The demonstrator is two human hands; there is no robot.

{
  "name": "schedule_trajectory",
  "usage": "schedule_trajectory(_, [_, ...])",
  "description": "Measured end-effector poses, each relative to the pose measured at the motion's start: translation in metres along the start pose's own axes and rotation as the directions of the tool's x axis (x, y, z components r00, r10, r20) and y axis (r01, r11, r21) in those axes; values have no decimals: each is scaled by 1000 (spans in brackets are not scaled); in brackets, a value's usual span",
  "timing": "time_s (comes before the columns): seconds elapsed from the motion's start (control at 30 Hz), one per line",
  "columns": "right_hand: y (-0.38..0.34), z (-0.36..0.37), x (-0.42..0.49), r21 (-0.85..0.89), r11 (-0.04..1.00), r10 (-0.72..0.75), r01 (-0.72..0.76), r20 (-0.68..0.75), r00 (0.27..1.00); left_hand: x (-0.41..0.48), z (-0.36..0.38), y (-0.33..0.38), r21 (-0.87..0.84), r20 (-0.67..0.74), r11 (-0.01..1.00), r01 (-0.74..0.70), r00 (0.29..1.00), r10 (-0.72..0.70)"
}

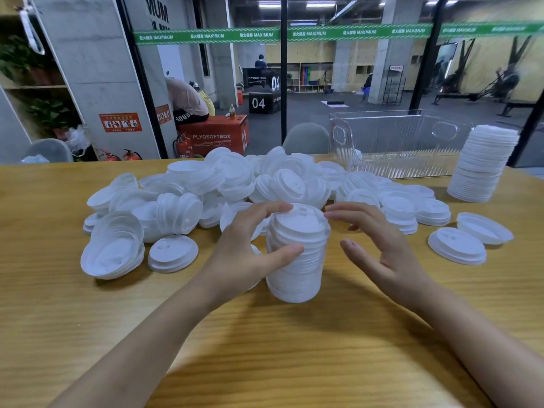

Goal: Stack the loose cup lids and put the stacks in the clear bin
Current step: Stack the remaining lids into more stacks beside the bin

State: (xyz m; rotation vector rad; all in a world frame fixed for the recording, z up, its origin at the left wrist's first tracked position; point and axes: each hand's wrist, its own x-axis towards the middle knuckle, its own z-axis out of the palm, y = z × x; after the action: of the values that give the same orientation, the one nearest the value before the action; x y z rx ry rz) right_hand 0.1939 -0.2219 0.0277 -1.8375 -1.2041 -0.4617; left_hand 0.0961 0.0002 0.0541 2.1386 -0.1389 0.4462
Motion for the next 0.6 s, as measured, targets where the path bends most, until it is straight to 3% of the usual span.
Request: schedule_trajectory(0.6, [-4,0,0,-5,999,-49,49,35,998,-5,-6,-13,-3,18,999,-42,999,42])
